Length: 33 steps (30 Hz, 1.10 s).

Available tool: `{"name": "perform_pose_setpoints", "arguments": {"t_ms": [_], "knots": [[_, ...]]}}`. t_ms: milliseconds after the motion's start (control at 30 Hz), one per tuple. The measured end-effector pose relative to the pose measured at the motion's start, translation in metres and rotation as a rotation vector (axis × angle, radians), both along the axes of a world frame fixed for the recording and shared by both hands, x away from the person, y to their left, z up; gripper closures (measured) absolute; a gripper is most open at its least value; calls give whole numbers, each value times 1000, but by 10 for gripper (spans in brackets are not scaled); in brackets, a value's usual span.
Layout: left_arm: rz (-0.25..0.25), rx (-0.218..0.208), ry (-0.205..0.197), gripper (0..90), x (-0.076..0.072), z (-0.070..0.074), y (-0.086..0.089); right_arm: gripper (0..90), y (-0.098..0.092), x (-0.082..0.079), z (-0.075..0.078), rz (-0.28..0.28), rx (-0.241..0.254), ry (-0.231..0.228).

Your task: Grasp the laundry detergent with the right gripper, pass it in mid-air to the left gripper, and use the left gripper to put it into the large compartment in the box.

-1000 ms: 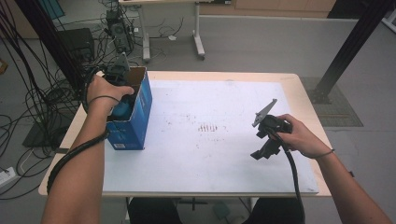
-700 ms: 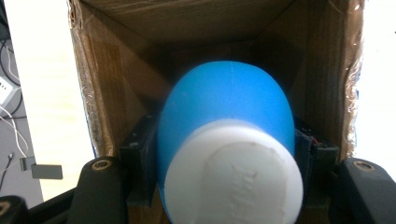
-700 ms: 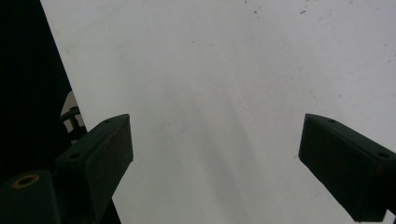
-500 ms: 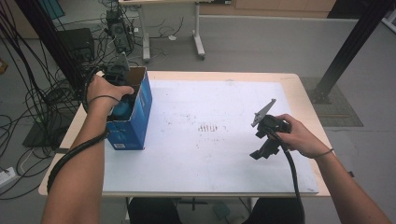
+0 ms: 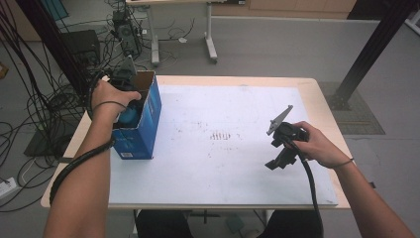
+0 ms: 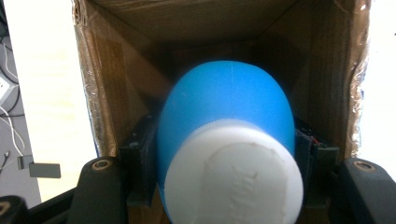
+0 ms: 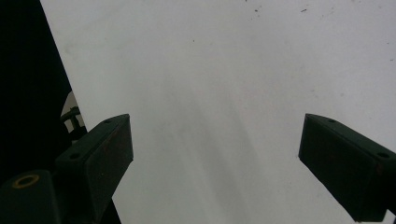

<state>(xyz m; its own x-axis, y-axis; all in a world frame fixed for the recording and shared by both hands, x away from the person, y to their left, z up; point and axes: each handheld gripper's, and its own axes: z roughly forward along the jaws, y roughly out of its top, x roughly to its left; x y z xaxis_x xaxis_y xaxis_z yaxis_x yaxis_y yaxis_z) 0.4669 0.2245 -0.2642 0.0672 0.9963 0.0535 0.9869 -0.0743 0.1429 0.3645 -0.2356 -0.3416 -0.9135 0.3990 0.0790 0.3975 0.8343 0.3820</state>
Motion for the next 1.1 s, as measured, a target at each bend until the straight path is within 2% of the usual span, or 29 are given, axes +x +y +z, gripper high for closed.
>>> {"name": "perform_pose_setpoints", "arguments": {"t_ms": [1100], "knots": [[19, -1, 0, 375, 0, 0, 0, 91, -1, -1, -1, -3, 5, -4]]}}
